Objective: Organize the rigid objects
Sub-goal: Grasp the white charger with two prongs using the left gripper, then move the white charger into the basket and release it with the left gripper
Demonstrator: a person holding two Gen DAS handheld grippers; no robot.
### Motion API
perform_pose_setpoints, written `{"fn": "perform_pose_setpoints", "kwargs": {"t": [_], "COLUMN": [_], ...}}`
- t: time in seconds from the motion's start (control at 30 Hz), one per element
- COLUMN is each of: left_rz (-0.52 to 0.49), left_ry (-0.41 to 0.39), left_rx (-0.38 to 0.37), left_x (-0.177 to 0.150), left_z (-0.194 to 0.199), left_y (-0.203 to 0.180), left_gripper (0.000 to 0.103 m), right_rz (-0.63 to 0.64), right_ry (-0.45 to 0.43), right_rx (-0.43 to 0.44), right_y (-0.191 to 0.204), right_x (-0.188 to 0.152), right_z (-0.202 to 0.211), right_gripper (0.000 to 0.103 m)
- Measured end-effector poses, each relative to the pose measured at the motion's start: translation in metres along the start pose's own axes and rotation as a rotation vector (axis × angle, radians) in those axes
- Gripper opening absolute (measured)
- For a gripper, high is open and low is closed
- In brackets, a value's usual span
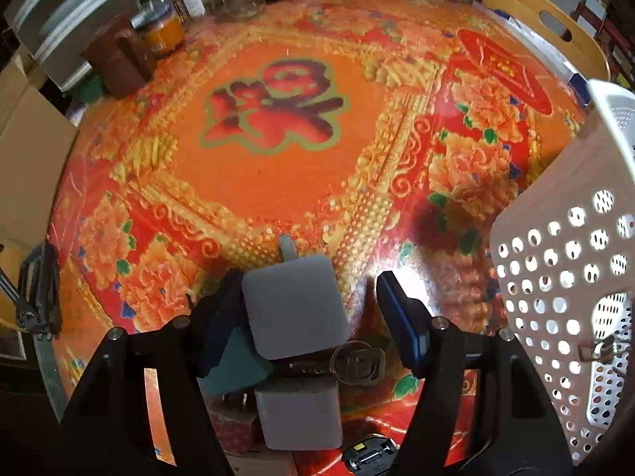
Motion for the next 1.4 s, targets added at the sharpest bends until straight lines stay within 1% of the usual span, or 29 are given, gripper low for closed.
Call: {"fn": "perform_pose_setpoints", "kwargs": {"t": [0.07,0.13,0.17,0.2,0.27,0.37,0.43,0.5,0.53,0.57,0.67,0.8,0.83,0.87,1.03,1.13,1.2,1.33,1.4], "left_rz": [0.011,0.017,0.018,0.016,0.039,0.058,0.079,0.071,0.06,0.053,0.06,0.03,0.007,-0.016,-0.11,-0.171,-0.207,-0.271,-0.301], "left_ry": [-0.004,-0.007,-0.011,-0.024,-0.028,-0.078,-0.137,-0.188,-0.223,-0.251,-0.286,-0.392,-0.427,-0.447,-0.501,-0.523,-0.54,-0.546,-0.545], "left_rx": [-0.007,0.0,0.003,0.015,0.006,0.084,0.093,0.146,0.19,0.216,0.231,0.345,0.387,0.406,0.409,0.391,0.395,0.327,0.32], "left_x": [-0.001,-0.003,-0.004,-0.005,-0.006,-0.007,-0.006,-0.004,-0.002,-0.001,0.002,0.003,0.004,0.006,0.012,0.019,0.022,0.029,0.032], "left_z": [-0.002,-0.001,-0.001,0.001,0.002,0.011,0.025,0.039,0.049,0.059,0.077,0.117,0.13,0.14,0.179,0.196,0.206,0.218,0.218], "left_y": [0.0,0.0,0.0,0.0,0.001,0.011,0.016,0.019,0.021,0.022,0.023,0.021,0.016,0.01,-0.031,-0.064,-0.086,-0.134,-0.157], "left_gripper": [0.066,0.062,0.057,0.044,0.044,0.044,0.044,0.044,0.044,0.044,0.044,0.044,0.044,0.044,0.044,0.044,0.044,0.044,0.044], "right_rz": [0.0,0.0,0.0,0.0,0.0,0.001,0.004,0.007,0.008,0.007,0.003,0.005,0.008,0.01,0.01,0.01,0.011,0.012,0.014], "right_ry": [-0.001,-0.001,-0.001,-0.001,-0.002,-0.004,-0.003,-0.001,-0.001,-0.001,-0.004,-0.004,-0.003,-0.002,-0.004,-0.005,-0.004,-0.004,-0.004], "right_rx": [0.0,-0.001,-0.002,0.0,0.003,0.005,0.004,0.002,0.002,0.002,0.003,0.003,0.002,0.002,0.005,0.01,0.011,0.017,0.019], "right_y": [0.0,0.0,0.0,0.0,0.0,0.001,0.001,0.001,0.001,0.001,0.0,0.0,0.0,0.001,0.001,0.0,0.0,-0.001,-0.001], "right_x": [0.0,0.0,0.0,0.0,0.0,0.0,-0.001,-0.001,-0.001,-0.001,-0.001,-0.001,-0.001,-0.001,-0.001,-0.001,-0.001,-0.001,-0.001], "right_z": [0.0,0.0,-0.001,0.0,0.0,0.0,0.0,0.0,0.0,0.0,0.0,0.001,0.001,0.001,0.001,0.001,0.001,0.002,0.002], "right_gripper": [0.016,0.016,0.016,0.016,0.016,0.016,0.016,0.016,0.016,0.016,0.016,0.016,0.016,0.016,0.016,0.016,0.016,0.016,0.016]}}
Point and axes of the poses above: each gripper's, at about its wrist camera, not at the fingertips, and z roughly against the way its jaws point, y to its left, x to its top, the point moved 8 cm from there along -z, roughly the way its jaws point, and after that the axes turned 3 degrees about -y, right-handed, at the moved point
